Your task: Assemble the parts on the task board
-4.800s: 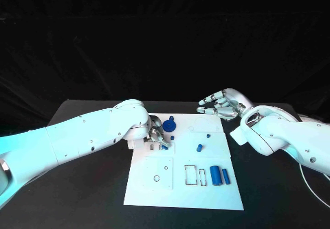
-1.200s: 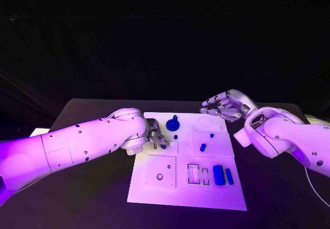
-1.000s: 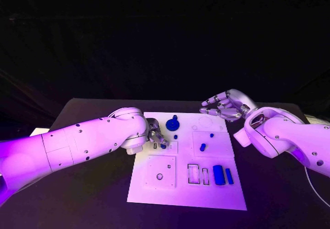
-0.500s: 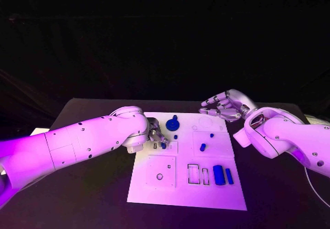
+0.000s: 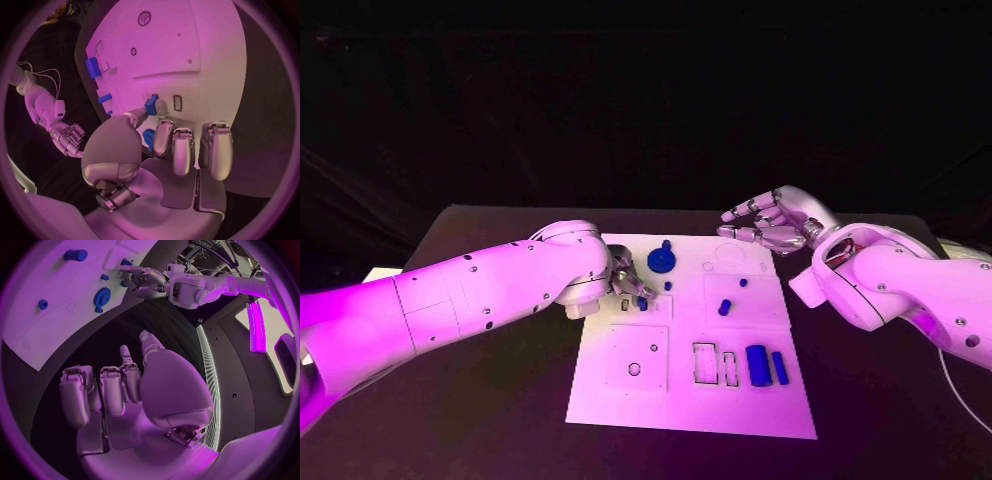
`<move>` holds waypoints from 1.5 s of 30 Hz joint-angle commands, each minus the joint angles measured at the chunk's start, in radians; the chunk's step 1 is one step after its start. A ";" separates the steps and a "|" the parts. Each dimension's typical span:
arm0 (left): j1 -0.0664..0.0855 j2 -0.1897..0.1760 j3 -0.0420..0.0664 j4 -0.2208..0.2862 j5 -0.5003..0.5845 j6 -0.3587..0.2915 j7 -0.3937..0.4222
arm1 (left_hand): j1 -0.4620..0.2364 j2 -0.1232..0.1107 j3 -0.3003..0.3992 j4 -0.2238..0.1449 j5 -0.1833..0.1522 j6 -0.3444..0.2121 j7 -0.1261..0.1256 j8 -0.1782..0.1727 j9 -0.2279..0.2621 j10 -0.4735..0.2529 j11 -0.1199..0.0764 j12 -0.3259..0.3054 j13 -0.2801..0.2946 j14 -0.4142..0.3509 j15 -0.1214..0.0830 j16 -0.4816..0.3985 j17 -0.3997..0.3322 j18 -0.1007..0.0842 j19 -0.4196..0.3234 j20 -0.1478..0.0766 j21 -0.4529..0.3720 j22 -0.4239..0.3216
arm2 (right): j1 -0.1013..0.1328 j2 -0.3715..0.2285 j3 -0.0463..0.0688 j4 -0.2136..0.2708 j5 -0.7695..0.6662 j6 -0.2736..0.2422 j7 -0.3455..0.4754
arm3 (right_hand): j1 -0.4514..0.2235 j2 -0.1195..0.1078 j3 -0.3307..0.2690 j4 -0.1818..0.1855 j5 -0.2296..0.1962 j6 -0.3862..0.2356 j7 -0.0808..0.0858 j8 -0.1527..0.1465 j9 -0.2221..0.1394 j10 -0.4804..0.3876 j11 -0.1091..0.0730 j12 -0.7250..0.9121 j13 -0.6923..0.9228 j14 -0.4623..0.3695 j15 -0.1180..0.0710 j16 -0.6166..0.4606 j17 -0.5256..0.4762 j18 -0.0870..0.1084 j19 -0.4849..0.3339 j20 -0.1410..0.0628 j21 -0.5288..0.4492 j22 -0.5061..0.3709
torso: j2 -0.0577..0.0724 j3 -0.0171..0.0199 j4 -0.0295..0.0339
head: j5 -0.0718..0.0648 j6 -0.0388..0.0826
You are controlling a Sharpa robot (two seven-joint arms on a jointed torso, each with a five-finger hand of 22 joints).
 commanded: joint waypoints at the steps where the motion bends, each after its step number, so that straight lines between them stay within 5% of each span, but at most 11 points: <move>1: -0.012 0.004 -0.008 0.005 0.021 0.044 -0.053 | -0.010 -0.001 -0.005 0.001 -0.005 0.009 0.000 -0.002 -0.001 0.007 0.002 0.005 0.001 0.105 -0.008 0.003 0.263 -0.011 0.085 -0.008 0.002 0.229 | 0.000 -0.001 0.000 0.002 -0.002 0.009 0.005 | -0.001 0.005 -0.007 0.000 0.004 0.008 0.001 0.002 0.002 0.016 -0.009 -0.003 0.151 0.080 -0.008 -0.003 0.153 0.015 0.044 -0.006 -0.003 0.187 | 0.000 -0.0002 0.0008 | -0.001 -0.001; 45: -0.012 -0.020 -0.007 0.034 -0.007 0.044 -0.054 | -0.037 -0.024 -0.117 0.026 -0.007 0.026 -0.004 -0.002 0.002 0.014 -0.002 0.005 0.006 0.105 -0.012 0.003 0.263 -0.011 0.085 -0.011 0.001 0.229 | 0.000 -0.002 0.000 0.002 -0.002 0.009 0.007 | -0.002 0.005 -0.008 0.000 0.005 0.008 0.001 0.001 0.002 0.015 -0.009 -0.004 0.150 0.080 -0.008 -0.004 0.152 0.015 0.043 -0.006 -0.004 0.185 | 0.000 -0.0004 0.0004 | -0.001 -0.008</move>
